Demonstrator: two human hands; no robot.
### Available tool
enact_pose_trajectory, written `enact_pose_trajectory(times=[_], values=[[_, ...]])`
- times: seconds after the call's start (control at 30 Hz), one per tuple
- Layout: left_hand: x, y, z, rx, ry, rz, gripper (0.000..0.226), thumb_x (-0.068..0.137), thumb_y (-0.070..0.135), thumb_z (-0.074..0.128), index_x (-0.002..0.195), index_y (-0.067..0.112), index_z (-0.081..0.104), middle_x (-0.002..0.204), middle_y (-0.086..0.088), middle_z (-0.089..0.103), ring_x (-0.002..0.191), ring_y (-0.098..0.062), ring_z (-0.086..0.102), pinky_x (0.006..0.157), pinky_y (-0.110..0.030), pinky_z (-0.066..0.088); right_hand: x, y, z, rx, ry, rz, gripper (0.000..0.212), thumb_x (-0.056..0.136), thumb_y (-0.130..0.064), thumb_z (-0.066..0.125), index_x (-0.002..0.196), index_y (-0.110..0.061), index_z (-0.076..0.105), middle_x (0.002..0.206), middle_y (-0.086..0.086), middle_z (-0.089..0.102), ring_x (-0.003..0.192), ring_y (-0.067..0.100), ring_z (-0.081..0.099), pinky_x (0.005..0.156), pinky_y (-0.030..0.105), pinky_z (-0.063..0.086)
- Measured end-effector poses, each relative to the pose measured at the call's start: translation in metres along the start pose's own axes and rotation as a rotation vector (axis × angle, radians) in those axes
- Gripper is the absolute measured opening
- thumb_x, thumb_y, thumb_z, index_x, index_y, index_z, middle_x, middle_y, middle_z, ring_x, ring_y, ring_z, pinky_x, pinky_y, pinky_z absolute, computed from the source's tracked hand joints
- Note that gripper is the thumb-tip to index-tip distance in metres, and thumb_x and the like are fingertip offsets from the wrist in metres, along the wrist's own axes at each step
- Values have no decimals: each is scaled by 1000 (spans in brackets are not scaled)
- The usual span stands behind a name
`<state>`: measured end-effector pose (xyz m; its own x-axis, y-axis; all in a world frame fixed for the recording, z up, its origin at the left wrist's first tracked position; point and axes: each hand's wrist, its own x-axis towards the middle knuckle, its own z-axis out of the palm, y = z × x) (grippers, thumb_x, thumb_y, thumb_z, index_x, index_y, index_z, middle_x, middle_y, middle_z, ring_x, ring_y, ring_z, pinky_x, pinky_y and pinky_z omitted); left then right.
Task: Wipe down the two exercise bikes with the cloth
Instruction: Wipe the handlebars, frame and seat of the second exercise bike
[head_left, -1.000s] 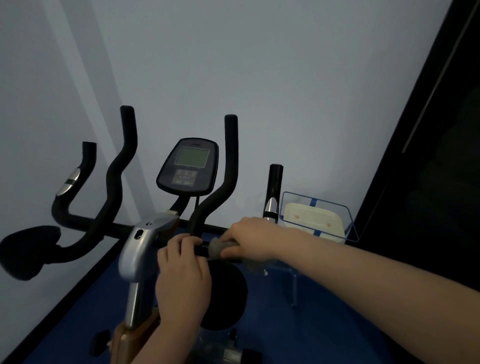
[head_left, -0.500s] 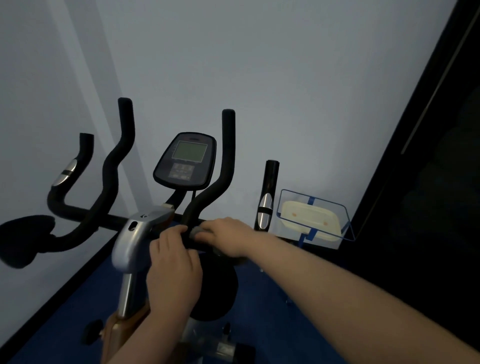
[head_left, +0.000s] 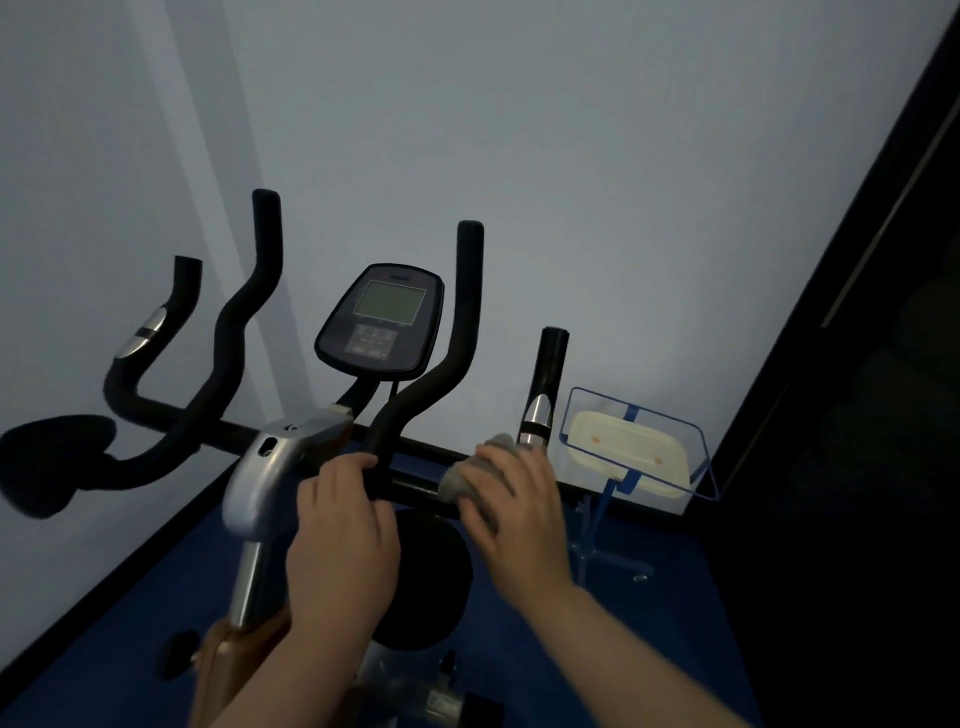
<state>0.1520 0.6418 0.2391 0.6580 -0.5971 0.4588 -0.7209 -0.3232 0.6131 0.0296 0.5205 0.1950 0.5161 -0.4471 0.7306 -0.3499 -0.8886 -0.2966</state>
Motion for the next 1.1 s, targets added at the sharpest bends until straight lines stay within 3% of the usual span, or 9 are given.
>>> enact_pose_trajectory(times=[0.07,0.17,0.33,0.47,0.57,0.7,0.87,0.97,1.1], values=[[-1,2,0,27,-10,-10,27,87,11,46,112,22,50,109,11,47,96,1,33,55,-14,29,23,16,-7,-25,22,1,24,89,-19,62,113,-15,65,125,2,54,115,22,47,102,33,35],[0,8,1,73,-36,-70,27,89,5,50,110,22,53,117,7,50,100,-6,39,56,-21,37,59,30,-20,88,176,386,31,95,-16,60,126,-19,61,141,1,46,131,17,37,107,25,27],[8,29,4,236,-68,-74,31,85,12,58,113,27,59,122,6,53,117,-17,47,98,-39,39,21,-17,3,589,317,782,46,99,-40,43,142,-48,27,146,-20,31,122,-17,36,95,1,32],[8,56,26,234,-114,-47,24,88,26,55,108,38,58,118,19,53,114,-5,47,102,-25,23,66,26,-11,728,246,1036,26,101,-41,42,119,-24,50,104,-6,61,96,10,60,74,22,47],[7,67,42,215,-118,-113,17,88,33,53,100,43,59,110,26,55,102,4,49,87,-18,14,92,40,-19,840,232,1136,25,101,-45,39,107,-24,51,89,-4,62,76,9,61,64,27,45],[7,64,47,248,-92,-127,13,85,30,57,89,42,61,97,27,60,94,5,54,81,-19,16,46,13,-7,872,283,1050,12,101,-46,38,100,-51,49,95,-7,66,74,-1,63,59,18,47],[7,65,47,267,-84,-160,14,86,28,56,87,40,63,93,27,60,93,6,53,84,-19,21,119,68,-19,975,239,1095,36,103,-46,30,114,-22,54,105,10,66,94,25,65,90,49,52],[7,68,46,255,-66,-182,15,87,25,58,86,40,63,87,27,57,88,5,52,85,-17,21,112,61,-16,761,298,739,32,105,-32,34,133,-23,47,133,3,51,116,16,56,102,39,46],[5,68,45,182,6,-227,18,87,21,61,83,39,64,72,28,54,70,10,49,86,-18,28,84,67,-12,364,88,122,40,101,-29,38,138,-22,51,154,-2,34,146,18,16,120,25,6]])
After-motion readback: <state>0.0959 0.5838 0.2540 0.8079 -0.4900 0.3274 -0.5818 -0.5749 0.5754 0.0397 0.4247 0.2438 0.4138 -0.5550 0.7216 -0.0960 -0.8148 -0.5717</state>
